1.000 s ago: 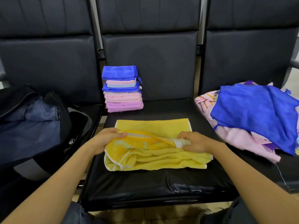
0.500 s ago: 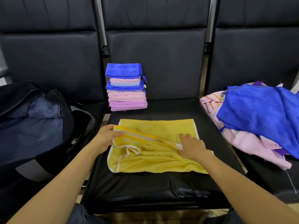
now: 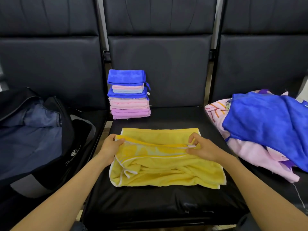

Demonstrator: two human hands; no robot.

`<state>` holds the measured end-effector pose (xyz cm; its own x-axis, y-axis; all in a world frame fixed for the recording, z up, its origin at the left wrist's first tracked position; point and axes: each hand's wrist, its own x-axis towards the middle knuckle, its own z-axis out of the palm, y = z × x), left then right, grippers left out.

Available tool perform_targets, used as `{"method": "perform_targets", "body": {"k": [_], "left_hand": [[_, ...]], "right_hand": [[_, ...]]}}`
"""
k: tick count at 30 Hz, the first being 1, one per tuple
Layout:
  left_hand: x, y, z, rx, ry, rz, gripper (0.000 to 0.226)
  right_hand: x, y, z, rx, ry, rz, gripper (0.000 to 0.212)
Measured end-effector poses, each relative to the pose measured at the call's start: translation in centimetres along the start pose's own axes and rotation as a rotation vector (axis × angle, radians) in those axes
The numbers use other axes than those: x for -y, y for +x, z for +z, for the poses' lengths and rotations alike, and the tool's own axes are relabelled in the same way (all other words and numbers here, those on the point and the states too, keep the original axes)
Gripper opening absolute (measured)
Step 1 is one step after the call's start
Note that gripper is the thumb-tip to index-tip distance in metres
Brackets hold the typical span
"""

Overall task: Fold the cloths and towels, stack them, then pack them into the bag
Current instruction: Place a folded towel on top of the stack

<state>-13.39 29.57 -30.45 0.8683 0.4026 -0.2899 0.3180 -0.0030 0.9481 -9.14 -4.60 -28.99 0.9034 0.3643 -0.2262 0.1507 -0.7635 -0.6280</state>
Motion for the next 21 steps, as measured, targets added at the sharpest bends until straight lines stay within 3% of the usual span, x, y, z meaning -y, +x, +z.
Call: {"method": "perform_targets", "body": {"k": [3, 6, 12, 21], "left_hand": [[-0.4, 1.0, 0.3, -0.003, 0.13, 0.057, 0.008], [-0.3, 2.0, 0.2, -0.021, 0.292, 0.093, 0.008], [-1.1, 3.8, 0.4, -0.051, 0.354, 0.154, 0.01], [-0.6, 6.9, 2.6, -0.141, 0.664, 0.265, 0.015]], "right_hand": [[-0.7, 1.0, -0.3, -0.024, -0.051, 0.018, 0.005], [-1.5, 2.2, -1.4, -0.001, -0.09, 0.091, 0.013], [-1.8, 4.8, -4.6, -0.136, 0.197, 0.215, 0.006], [-2.7, 9.8, -2.2, -0.297, -0.106, 0.195, 0.018]]}}
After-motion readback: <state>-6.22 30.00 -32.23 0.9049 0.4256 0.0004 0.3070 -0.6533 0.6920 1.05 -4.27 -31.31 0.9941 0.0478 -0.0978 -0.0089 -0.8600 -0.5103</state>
